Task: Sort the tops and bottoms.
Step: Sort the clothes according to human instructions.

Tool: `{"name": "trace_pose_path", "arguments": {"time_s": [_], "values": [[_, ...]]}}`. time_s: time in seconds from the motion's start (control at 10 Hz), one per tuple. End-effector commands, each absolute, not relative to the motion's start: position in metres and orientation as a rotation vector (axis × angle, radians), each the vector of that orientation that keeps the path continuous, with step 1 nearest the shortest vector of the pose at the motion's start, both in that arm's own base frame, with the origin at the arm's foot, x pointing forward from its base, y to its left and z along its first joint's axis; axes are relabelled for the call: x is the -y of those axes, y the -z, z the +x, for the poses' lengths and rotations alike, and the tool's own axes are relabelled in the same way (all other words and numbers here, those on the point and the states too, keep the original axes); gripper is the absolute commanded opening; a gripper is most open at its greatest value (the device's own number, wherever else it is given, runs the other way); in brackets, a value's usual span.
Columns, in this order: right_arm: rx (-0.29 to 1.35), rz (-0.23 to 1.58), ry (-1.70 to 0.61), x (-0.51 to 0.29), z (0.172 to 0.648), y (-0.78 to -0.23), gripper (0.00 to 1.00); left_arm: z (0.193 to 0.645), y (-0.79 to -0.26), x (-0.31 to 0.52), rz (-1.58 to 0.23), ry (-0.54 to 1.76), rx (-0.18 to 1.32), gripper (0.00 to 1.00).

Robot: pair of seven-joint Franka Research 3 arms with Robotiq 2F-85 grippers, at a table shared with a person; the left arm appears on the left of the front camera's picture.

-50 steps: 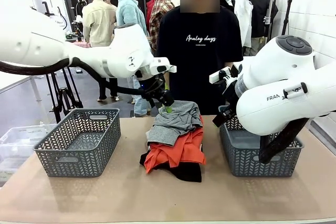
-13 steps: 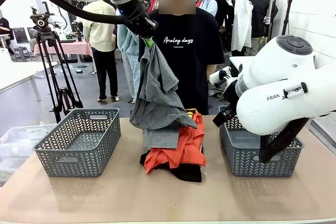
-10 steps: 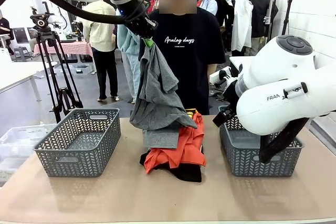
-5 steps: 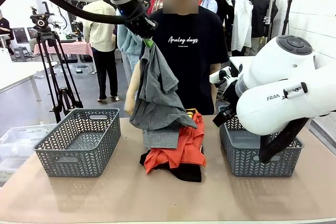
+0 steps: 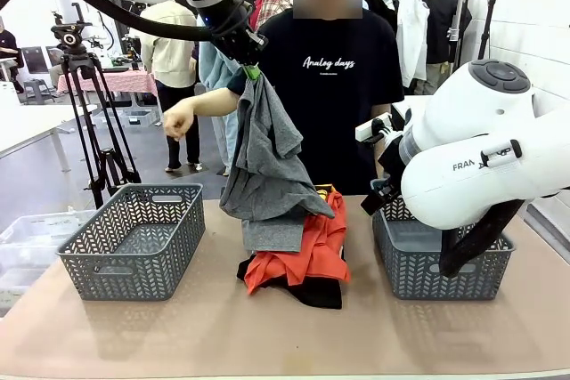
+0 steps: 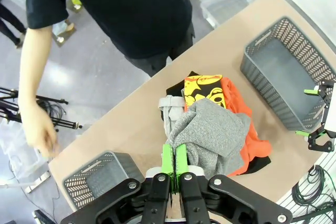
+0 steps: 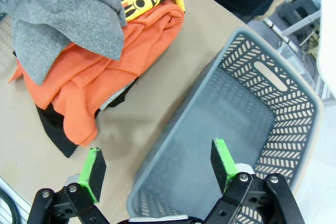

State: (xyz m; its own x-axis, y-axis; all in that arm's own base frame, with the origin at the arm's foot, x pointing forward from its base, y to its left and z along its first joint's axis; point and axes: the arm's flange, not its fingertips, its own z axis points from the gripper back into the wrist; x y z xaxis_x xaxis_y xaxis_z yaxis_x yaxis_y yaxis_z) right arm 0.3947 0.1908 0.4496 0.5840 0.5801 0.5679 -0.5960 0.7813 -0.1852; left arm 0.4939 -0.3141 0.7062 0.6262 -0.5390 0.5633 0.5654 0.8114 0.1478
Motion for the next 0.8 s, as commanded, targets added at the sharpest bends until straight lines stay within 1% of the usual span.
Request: {"name": "trace_pose_path", "arguments": {"time_s": [0.0, 0.7], "values": [[0.659, 0.029, -0.684, -0.1905, 0.3953, -0.4493, 1.0, 0.4937, -0.7103, 0.3141, -0.05, 0.623, 0.629, 0.0], [0.659, 0.029, -0.684, -0.1905, 0.3953, -0.4493, 1.0, 0.4937, -0.7103, 0.3141, -0.05, 0.623, 0.629, 0.0]]}}
